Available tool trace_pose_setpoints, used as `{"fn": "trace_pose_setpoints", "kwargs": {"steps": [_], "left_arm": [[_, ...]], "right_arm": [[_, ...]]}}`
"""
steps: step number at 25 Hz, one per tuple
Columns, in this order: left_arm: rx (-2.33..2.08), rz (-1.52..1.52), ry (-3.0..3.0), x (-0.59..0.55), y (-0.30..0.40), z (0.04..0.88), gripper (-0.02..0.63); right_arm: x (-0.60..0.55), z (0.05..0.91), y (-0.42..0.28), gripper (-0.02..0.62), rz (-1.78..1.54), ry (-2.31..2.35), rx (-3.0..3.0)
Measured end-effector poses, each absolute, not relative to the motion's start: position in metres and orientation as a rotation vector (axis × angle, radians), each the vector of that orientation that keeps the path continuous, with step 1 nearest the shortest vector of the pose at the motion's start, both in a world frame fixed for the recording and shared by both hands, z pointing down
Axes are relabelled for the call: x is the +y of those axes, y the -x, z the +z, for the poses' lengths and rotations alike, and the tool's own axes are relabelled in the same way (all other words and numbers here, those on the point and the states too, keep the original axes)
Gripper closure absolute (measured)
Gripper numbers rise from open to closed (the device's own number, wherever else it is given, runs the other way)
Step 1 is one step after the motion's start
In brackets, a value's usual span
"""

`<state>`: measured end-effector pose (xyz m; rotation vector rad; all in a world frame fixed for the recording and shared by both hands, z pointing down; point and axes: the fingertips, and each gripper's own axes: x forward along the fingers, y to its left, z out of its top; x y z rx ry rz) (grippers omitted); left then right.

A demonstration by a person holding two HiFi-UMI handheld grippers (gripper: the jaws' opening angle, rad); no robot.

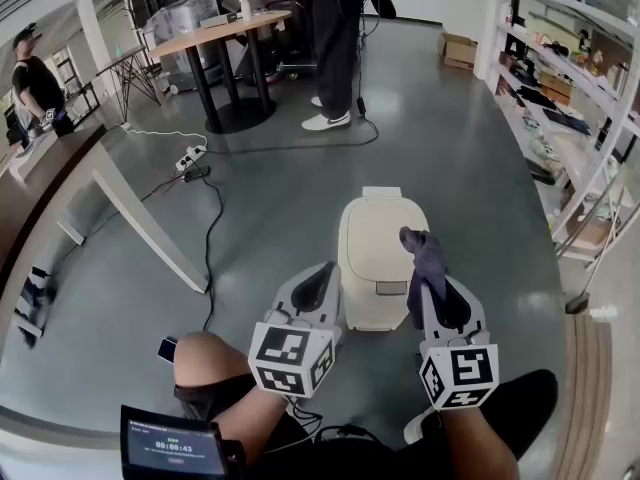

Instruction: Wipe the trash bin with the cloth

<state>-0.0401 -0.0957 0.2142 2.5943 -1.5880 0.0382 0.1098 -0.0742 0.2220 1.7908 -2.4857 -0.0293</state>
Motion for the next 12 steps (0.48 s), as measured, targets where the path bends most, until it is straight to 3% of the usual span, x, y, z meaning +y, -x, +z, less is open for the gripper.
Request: {"fn": "trace_pose_setpoints", "kwargs": {"steps": [12], "left_arm": [[-1.566,0.057,-2.575,-0.069,0.037,0.223,0.609]], "right_arm": [[-0.049,0.223,-0.108,0.505,-0.029,-1.797,-2.502]]}}
